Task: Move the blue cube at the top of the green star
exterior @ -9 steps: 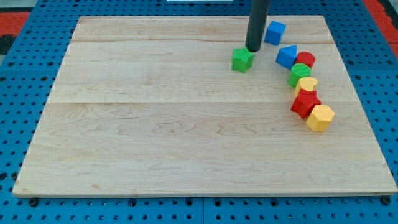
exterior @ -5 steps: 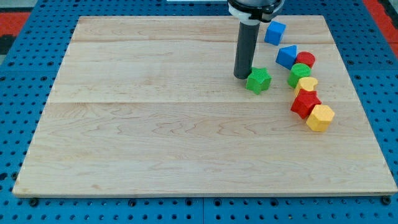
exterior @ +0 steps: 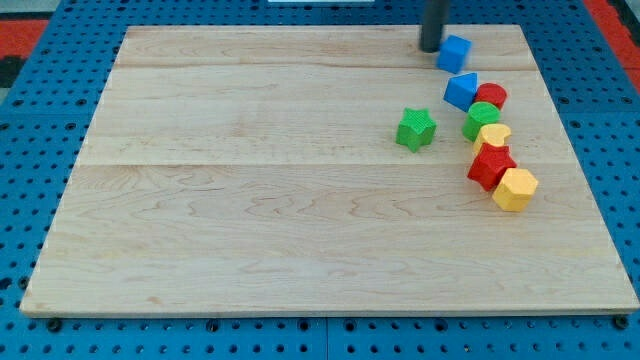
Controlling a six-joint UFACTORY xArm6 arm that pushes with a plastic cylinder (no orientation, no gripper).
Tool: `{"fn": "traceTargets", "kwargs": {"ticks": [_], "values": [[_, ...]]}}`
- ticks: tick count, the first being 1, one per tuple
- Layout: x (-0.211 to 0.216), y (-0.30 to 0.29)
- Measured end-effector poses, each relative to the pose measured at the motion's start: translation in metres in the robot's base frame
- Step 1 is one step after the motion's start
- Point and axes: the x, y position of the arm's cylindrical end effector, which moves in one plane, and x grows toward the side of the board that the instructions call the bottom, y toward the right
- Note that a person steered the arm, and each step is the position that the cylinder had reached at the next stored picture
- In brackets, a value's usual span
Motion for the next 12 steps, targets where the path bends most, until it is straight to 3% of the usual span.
{"fn": "traceTargets", "kwargs": {"ticks": [2,3,4,6,7,8,9,10,12], "values": [[-0.044,0.054],[-0.036,0.118],[-0.019,0.127],[-0.009,0.022],[-0.010,-0.003],[-0.018,0.030],[-0.003,0.108],[0.020,0.101],[0.042,-0.013]]}}
